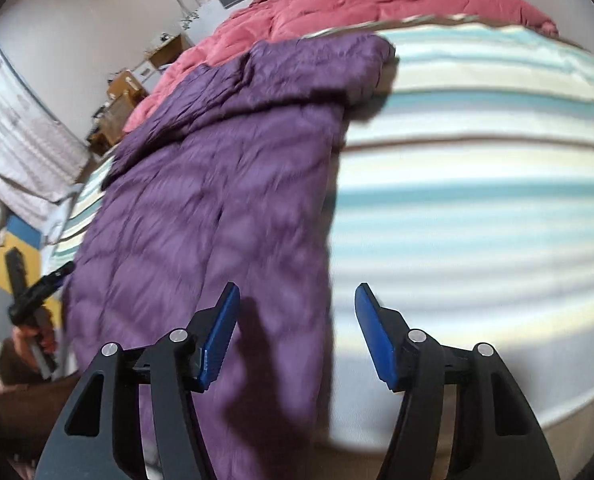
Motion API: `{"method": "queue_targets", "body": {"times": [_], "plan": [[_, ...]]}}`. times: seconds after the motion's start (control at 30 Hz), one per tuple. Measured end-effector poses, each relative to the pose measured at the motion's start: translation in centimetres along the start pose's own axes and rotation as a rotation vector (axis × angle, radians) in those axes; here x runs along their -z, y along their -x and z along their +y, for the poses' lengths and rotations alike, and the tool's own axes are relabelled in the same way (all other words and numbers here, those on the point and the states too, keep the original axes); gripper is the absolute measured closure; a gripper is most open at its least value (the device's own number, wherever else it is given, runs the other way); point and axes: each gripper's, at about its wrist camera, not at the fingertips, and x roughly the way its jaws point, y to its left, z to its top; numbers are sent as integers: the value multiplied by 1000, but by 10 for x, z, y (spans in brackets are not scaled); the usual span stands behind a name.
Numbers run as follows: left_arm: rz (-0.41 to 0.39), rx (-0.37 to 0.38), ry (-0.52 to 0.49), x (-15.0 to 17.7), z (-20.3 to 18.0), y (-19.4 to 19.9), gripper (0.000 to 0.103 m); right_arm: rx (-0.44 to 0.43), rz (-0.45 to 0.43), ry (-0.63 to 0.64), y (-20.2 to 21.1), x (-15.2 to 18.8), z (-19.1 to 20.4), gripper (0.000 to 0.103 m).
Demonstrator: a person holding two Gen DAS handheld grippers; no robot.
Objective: Fold large clothes
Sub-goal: 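Grasp the jacket hem with the left tool while the right tool grasps it too, then lift the hem with both tools and fold it toward the collar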
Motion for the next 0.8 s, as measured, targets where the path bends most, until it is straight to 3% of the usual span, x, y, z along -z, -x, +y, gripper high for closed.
{"method": "queue_targets", "body": {"times": [0.13,0.3,0.5,0.6,0.67,0.7,0.8], "plan": [[17,19,-19,17,-1,11,28,-95,33,2,5,27,4,43],[59,50,-37,35,0,21,40,-146,90,7,5,55,12,43],[91,61,-76,53,-12,23,47,-190,142,-1,-8,65,15,61],[109,42,-96,55,-18,23,65,-219,146,15,-8,65,21,84],[114,72,-85,56,-15,28,93,-233,128,26,-2,67,23,93],[120,122,-58,57,-13,32,93,-246,120,29,0,67,24,94],[98,134,-66,61,-16,41,97,-276,92,58,9,66,30,96]]}}
